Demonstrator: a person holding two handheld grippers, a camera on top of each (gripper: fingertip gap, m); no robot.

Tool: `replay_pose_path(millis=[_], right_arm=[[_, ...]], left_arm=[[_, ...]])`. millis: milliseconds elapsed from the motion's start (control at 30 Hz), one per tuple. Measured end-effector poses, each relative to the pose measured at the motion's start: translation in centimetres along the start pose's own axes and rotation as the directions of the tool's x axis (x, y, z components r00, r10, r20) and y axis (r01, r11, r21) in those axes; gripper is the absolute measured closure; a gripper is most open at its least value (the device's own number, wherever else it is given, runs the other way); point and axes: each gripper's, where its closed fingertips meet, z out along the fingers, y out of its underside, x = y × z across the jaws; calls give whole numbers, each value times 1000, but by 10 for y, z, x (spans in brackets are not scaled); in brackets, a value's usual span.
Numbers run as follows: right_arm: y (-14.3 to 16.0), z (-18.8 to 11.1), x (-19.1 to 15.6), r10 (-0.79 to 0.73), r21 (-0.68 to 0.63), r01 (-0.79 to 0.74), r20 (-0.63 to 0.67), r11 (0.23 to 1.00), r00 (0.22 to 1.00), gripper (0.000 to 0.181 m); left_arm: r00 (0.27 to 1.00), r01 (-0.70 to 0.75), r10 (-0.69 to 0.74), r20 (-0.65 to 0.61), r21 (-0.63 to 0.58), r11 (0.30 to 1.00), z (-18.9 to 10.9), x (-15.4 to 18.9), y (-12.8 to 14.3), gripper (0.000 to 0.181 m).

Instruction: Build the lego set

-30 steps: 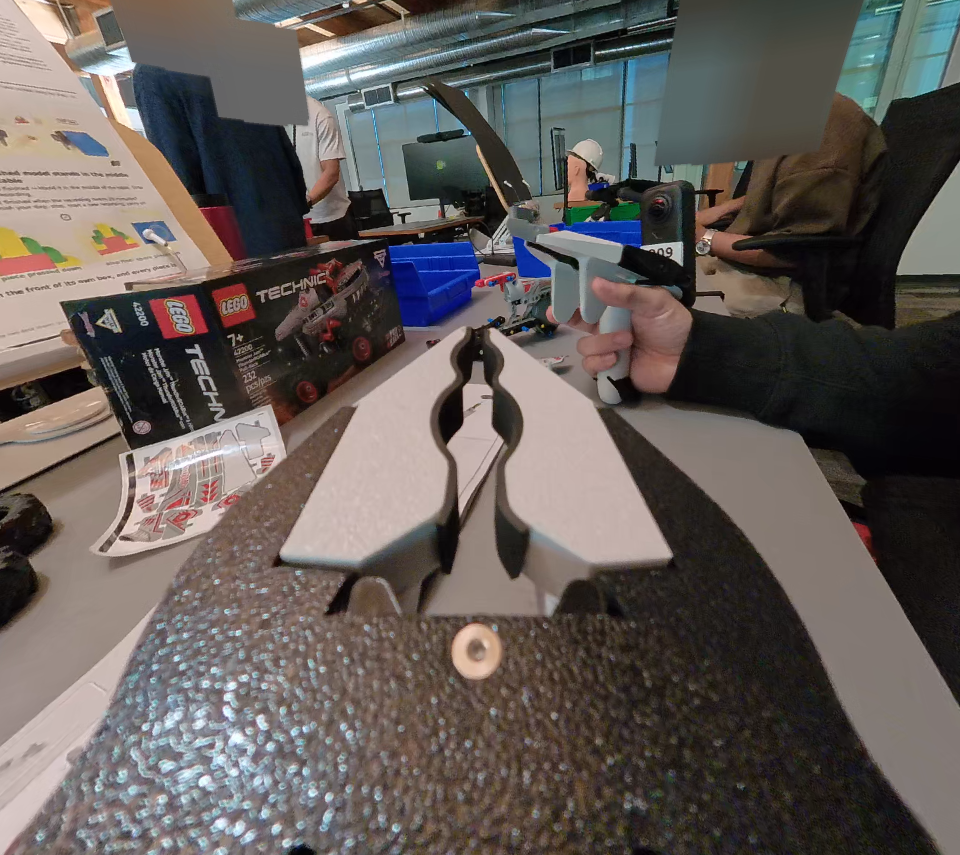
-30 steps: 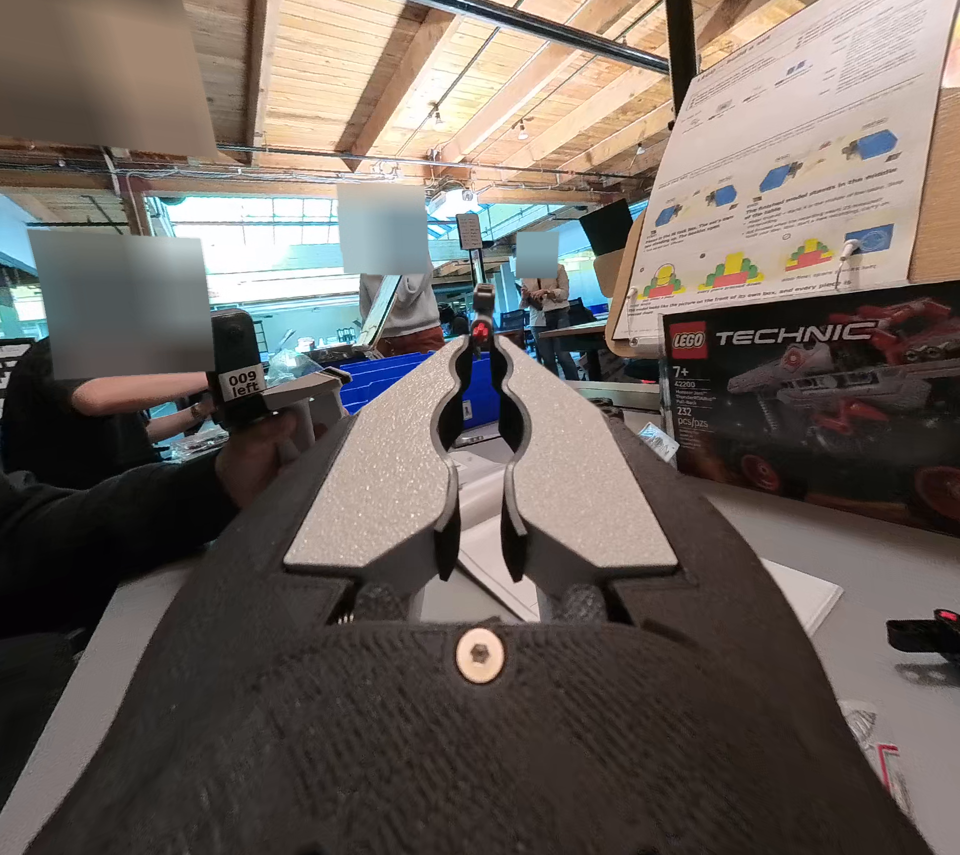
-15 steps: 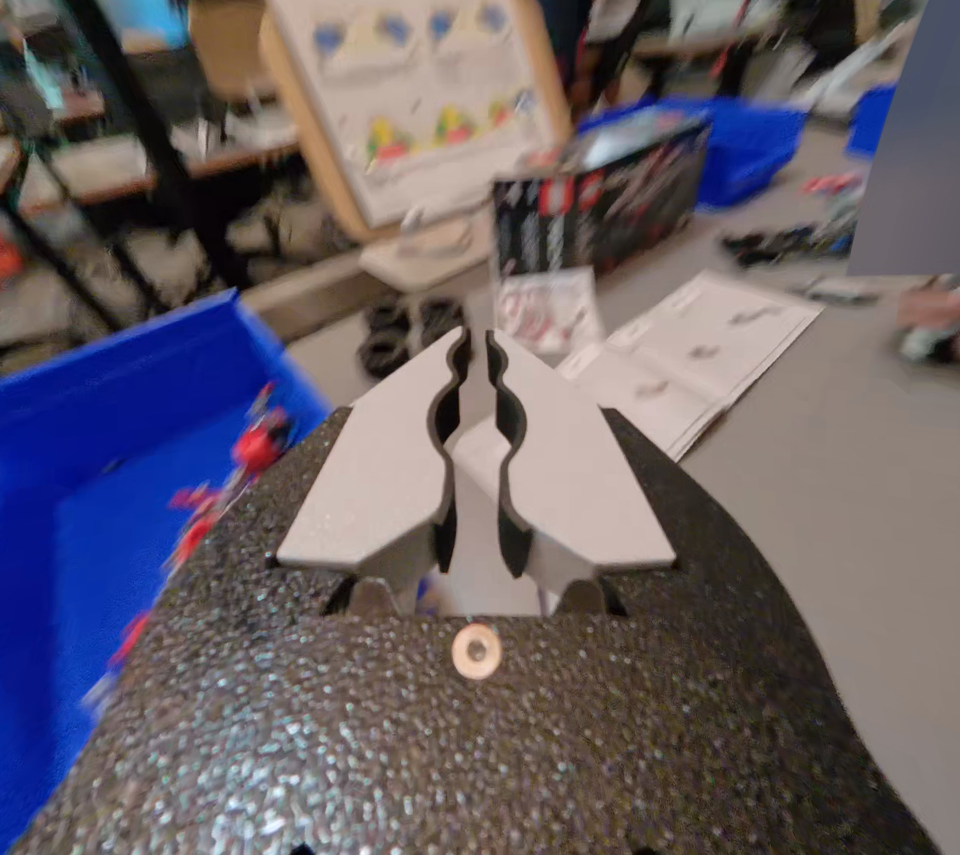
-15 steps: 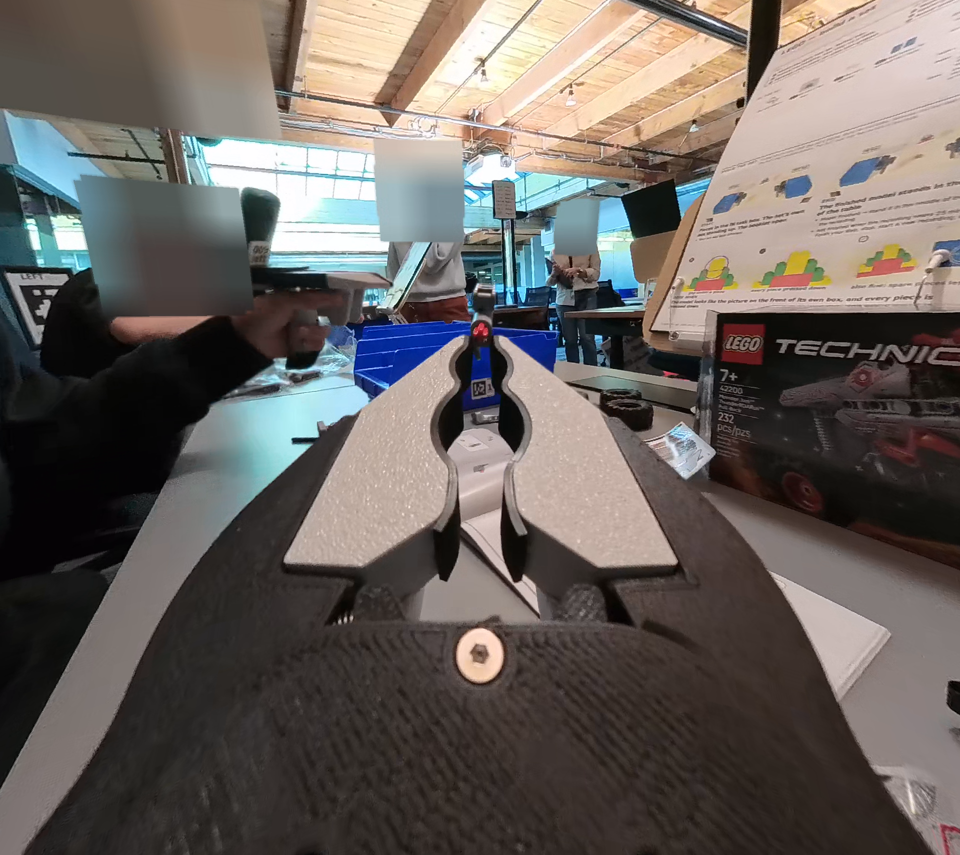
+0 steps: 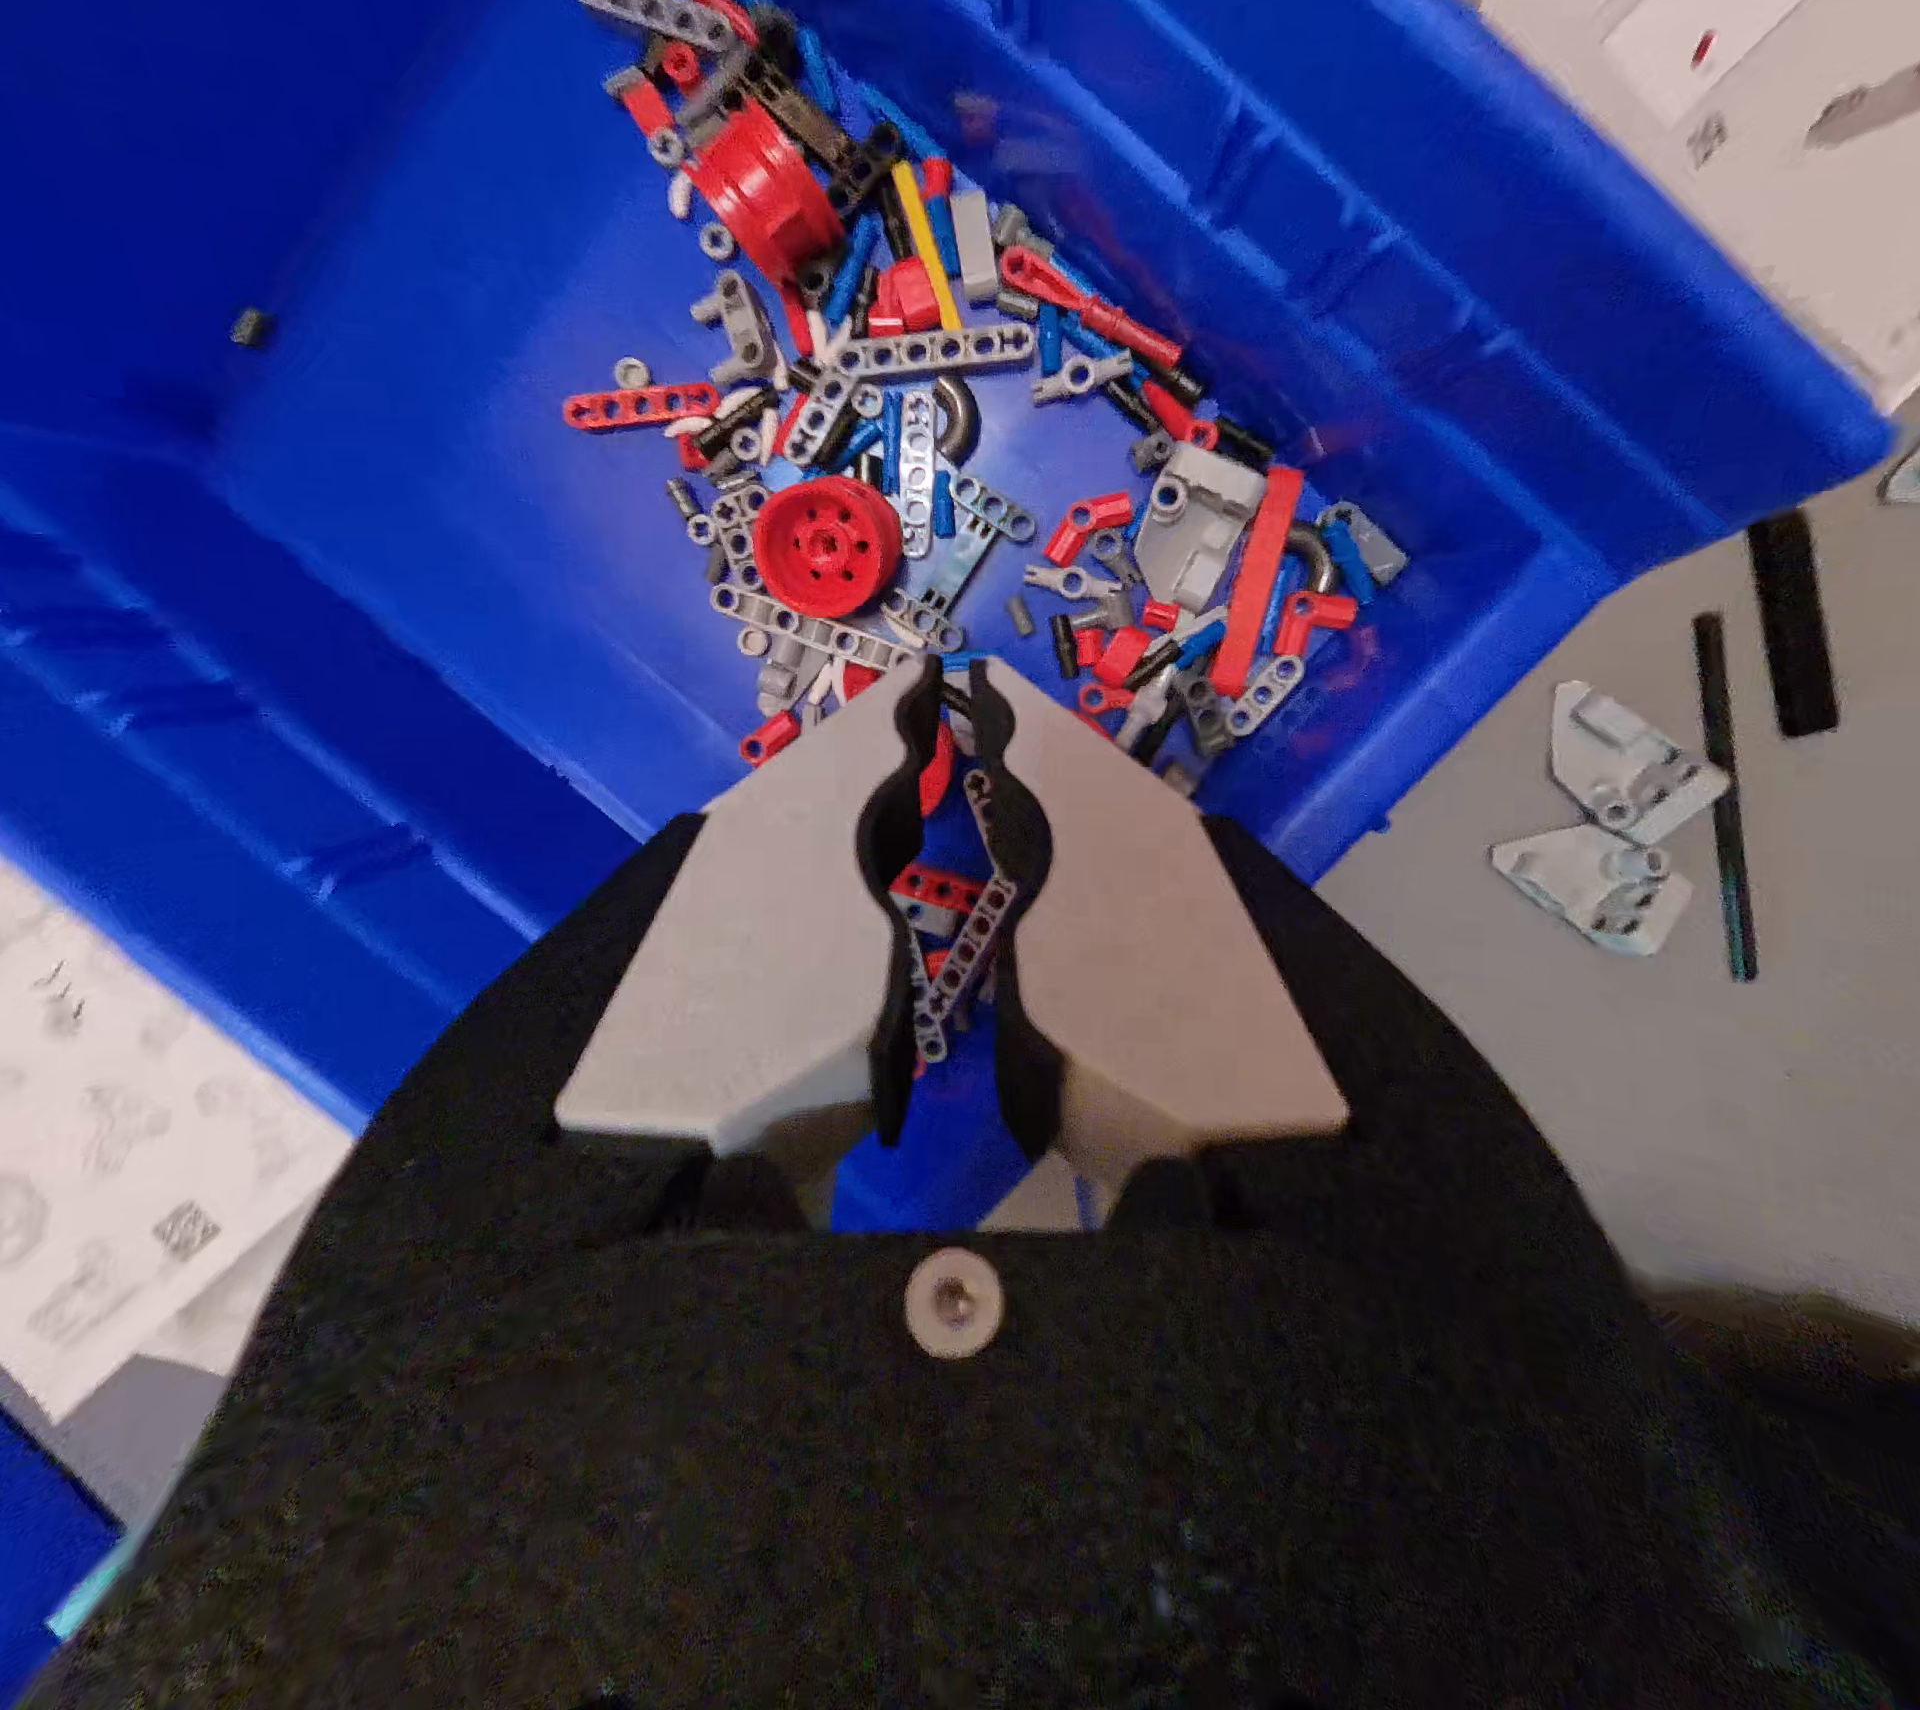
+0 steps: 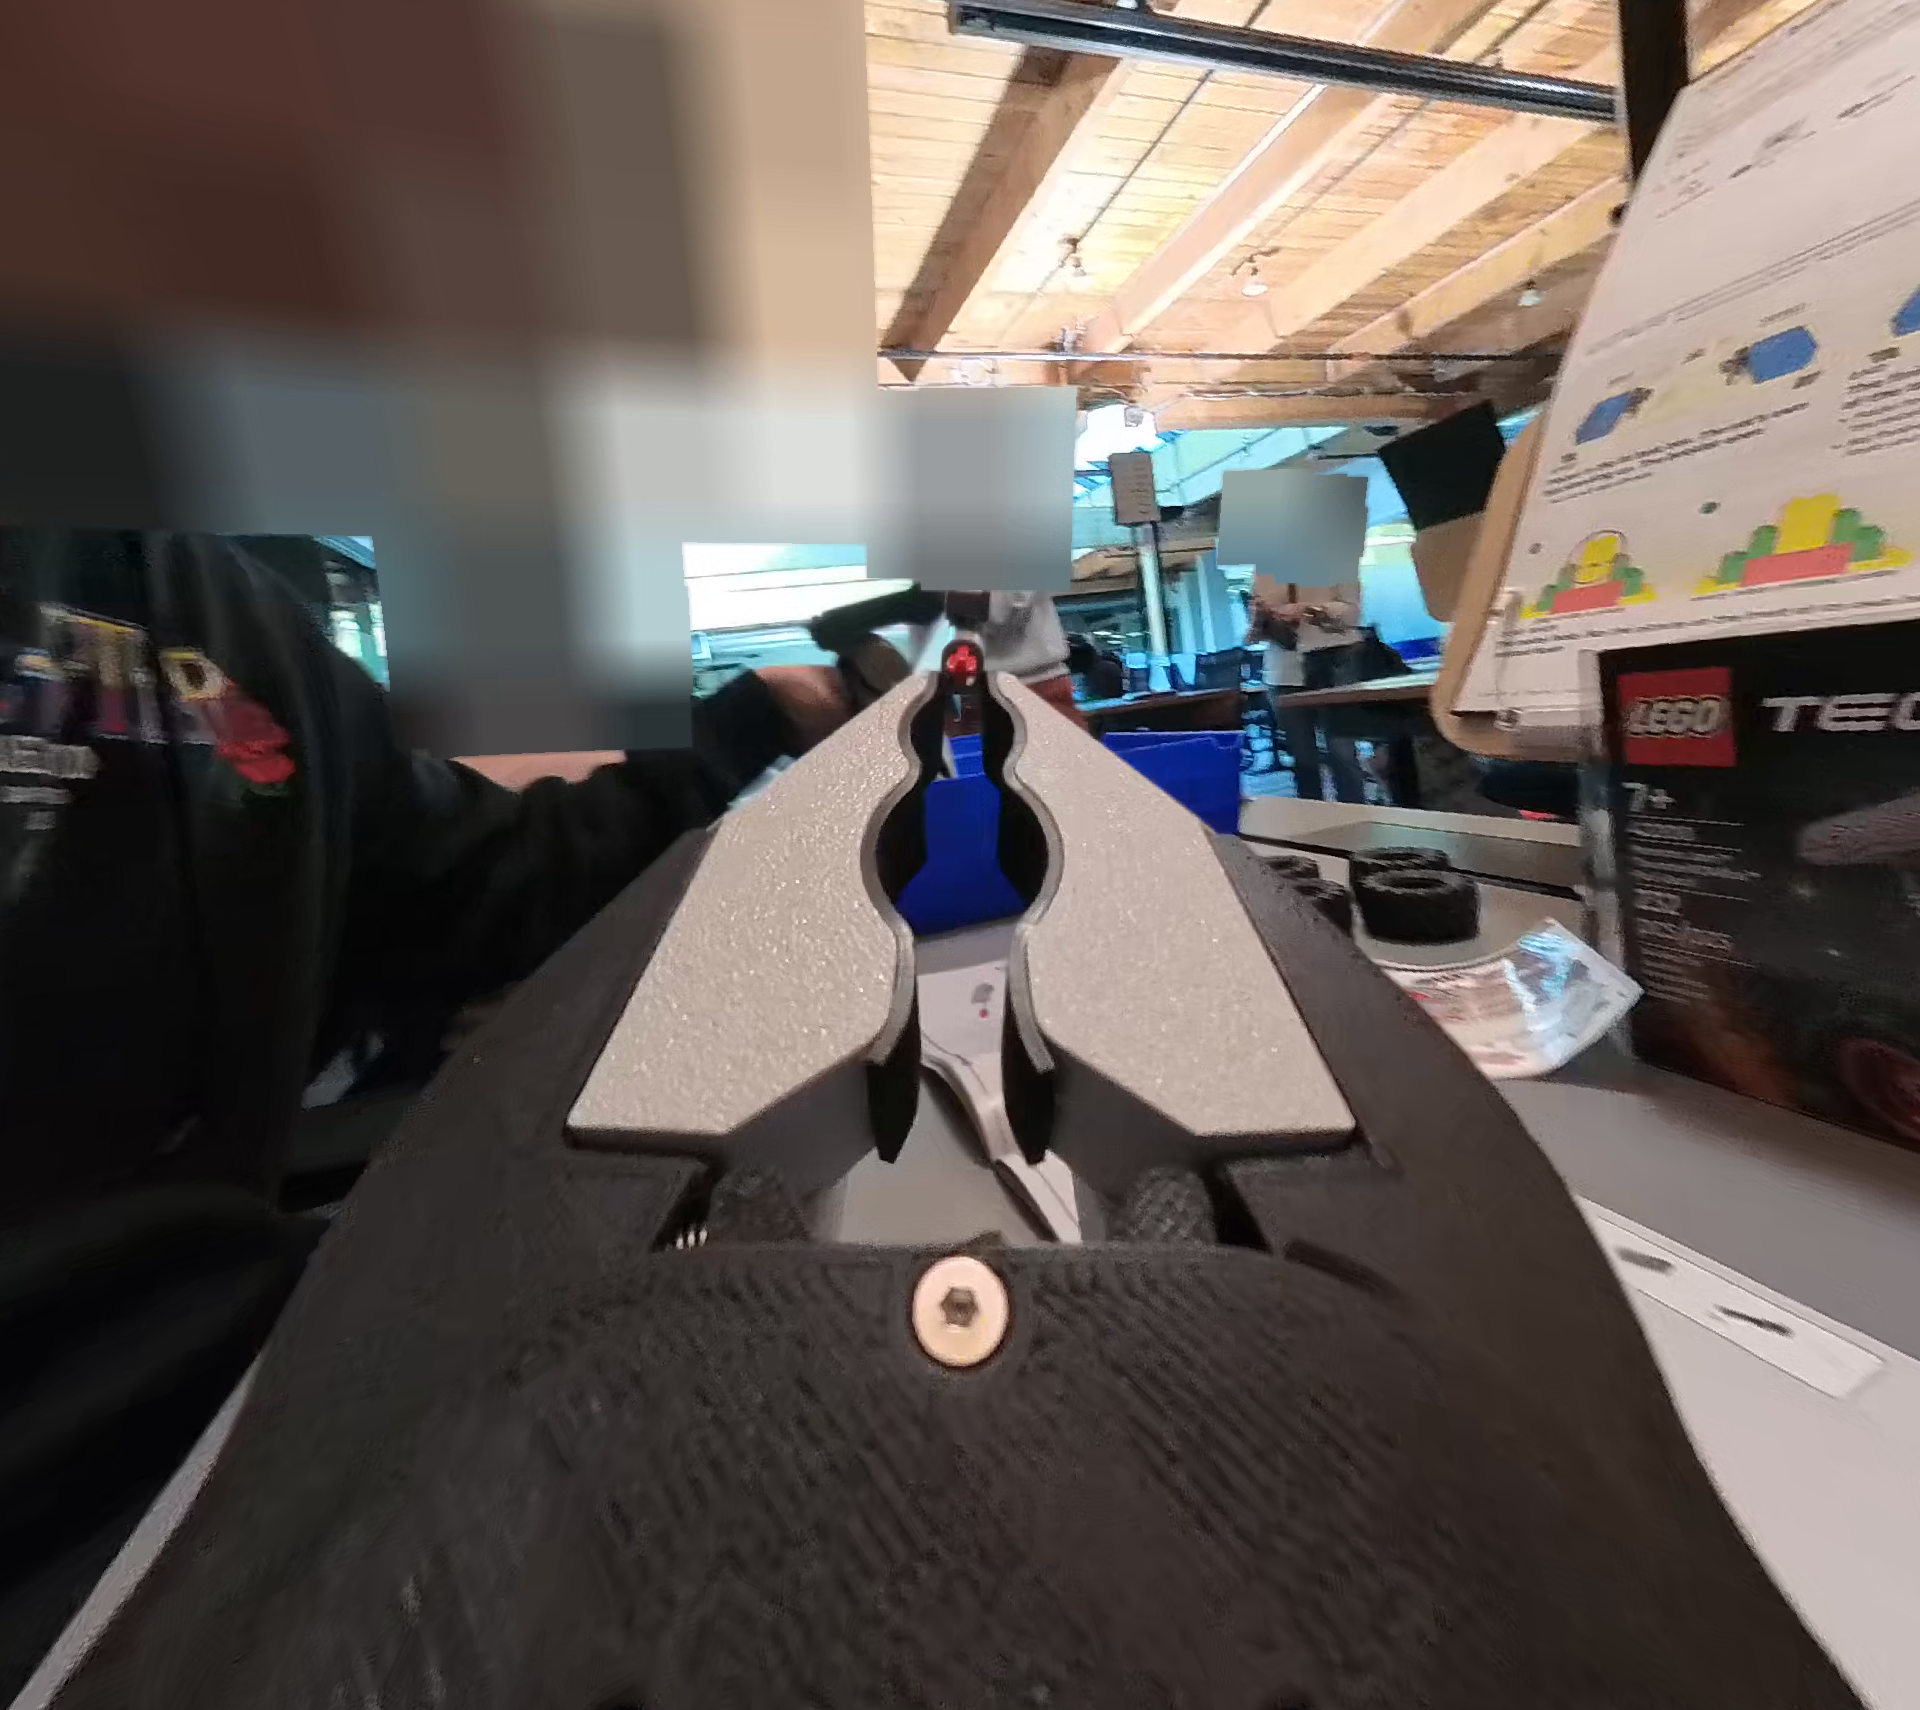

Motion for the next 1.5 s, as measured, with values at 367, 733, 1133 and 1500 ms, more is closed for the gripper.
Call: replay_pose_path(millis=[367, 733, 1133, 1500], right_arm=[[30, 38, 10, -66, -115, 66, 6, 991, 998, 177], [32, 52, 18, 55, -53, -52, 55, 997, 997, 177], [38, 56, 13, 37, -87, -30, 79, 996, 996, 177], [38, 56, 13, 40, -91, -33, 81, 995, 996, 177]], left_arm=[[1000, -3, 4, 1, -371, 929, 32, -16, 57, 180], [999, -30, 39, 18, -337, 941, 35, -22, 48, 180], [994, -12, 37, 104, -237, 971, 36, -29, 20, 168], [996, -68, 82, 38, -277, 958, 40, -18, 28, 168]])
